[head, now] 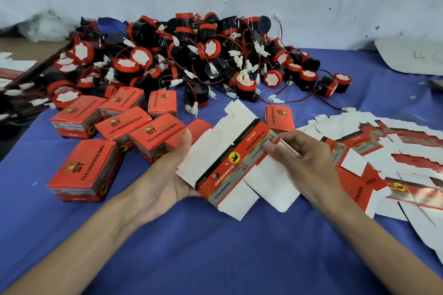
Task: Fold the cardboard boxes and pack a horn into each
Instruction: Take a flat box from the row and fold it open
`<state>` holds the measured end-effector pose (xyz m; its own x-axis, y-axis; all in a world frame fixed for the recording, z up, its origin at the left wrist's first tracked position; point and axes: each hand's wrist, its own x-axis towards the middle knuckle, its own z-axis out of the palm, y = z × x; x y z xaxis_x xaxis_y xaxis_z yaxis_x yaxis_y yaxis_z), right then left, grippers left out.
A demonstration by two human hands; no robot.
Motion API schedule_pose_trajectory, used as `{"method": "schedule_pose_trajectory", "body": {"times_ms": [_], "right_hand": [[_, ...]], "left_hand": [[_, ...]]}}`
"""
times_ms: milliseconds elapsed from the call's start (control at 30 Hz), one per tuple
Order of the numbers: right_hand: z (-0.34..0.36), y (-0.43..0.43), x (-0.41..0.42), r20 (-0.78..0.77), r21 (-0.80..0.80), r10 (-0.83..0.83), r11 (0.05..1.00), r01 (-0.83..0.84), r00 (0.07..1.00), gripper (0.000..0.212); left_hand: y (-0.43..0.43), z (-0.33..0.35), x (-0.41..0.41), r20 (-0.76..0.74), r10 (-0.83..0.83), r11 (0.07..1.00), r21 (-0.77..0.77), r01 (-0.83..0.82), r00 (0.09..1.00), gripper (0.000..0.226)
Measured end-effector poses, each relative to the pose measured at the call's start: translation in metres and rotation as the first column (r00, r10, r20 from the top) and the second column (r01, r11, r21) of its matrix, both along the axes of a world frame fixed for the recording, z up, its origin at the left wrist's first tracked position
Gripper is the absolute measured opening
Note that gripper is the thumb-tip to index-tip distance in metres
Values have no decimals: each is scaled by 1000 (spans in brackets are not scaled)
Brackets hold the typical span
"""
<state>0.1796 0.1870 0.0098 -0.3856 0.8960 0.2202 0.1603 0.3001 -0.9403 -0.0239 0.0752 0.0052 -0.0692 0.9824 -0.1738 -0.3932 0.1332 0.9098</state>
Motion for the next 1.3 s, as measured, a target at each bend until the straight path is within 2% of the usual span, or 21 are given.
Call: {"method": "schedule_pose_trajectory", "body": {"times_ms": [33, 100, 200, 300, 433, 533, 600, 667, 733, 800, 900, 967, 1033, 1100, 1167, 1233, 1300], "right_hand": [[-2, 1, -1, -11, -41, -14, 999, 14, 1000, 7], [-5, 1, -2, -16, -90, -36, 995, 35, 999, 7], [-5, 1, -5, 4, 23, -117, 993, 117, 993, 5], [-4, -2, -7, -20, 118, -161, 980, 162, 987, 10], [-8, -4, -7, -39, -8, -162, 987, 162, 986, 13], [-11, -7, -11, -19, -40, -165, 986, 165, 986, 16], [-11, -11, -13, 7, 21, -167, 986, 166, 986, 16], [-10, -16, -16, 80, 141, -140, 982, 127, 987, 17], [-9, -21, -19, 181, 221, -90, 974, 49, 979, 22], [-7, -23, -19, 266, 191, 5, 980, -57, 964, 23], [-4, -18, -12, 385, 79, 182, 970, -229, 905, 20], [-4, -14, -6, 437, 92, 207, 958, -272, 876, 19], [-4, -9, -3, 387, 221, 71, 961, -167, 919, 16], [-4, -4, -3, 272, 323, -123, 946, 30, 955, 15], [-6, 1, -2, 186, 357, -251, 918, 172, 950, 10], [-8, 6, 0, 150, 357, -348, 892, 278, 925, 5], [-8, 11, 2, 114, 292, -411, 884, 365, 904, 15]], "left_hand": [[-1, 1, 1, 0, -12, 1000, 22, 12, 1000, 36], [0, -1, 1, -110, 41, 999, 16, -39, 993, 31], [4, -3, -1, -261, 133, 991, 19, -132, 956, 40], [4, -3, -1, -299, 238, 971, 46, -235, 924, 46], [5, -5, -3, -316, 393, 919, 130, -371, 863, 52], [5, -3, -10, -309, 448, 894, 176, -412, 839, 41], [7, 0, -12, -336, 507, 862, 192, -469, 794, 32], [9, 0, -14, -383, 611, 790, 234, -567, 693, 29], [11, -1, -15, -372, 697, 712, 261, -651, 613, 32], [10, -5, -15, -343, 730, 676, 235, -698, 591, 42], [11, -6, -20, -138, 771, 636, 100, -765, 622, 34], [12, -4, -27, -59, 816, 579, 66, -813, 576, 31], [14, -6, -27, -107, 846, 532, 120, -838, 522, 29], [16, -10, -22, -174, 866, 497, 208, -843, 468, 28], [16, -8, -21, -166, 897, 442, 264, -857, 411, 26], [15, -3, -27, -89, 929, 371, 265, -890, 360, 21], [13, 1, -34, -18, 951, 305, 240, -922, 310, 17]]}}
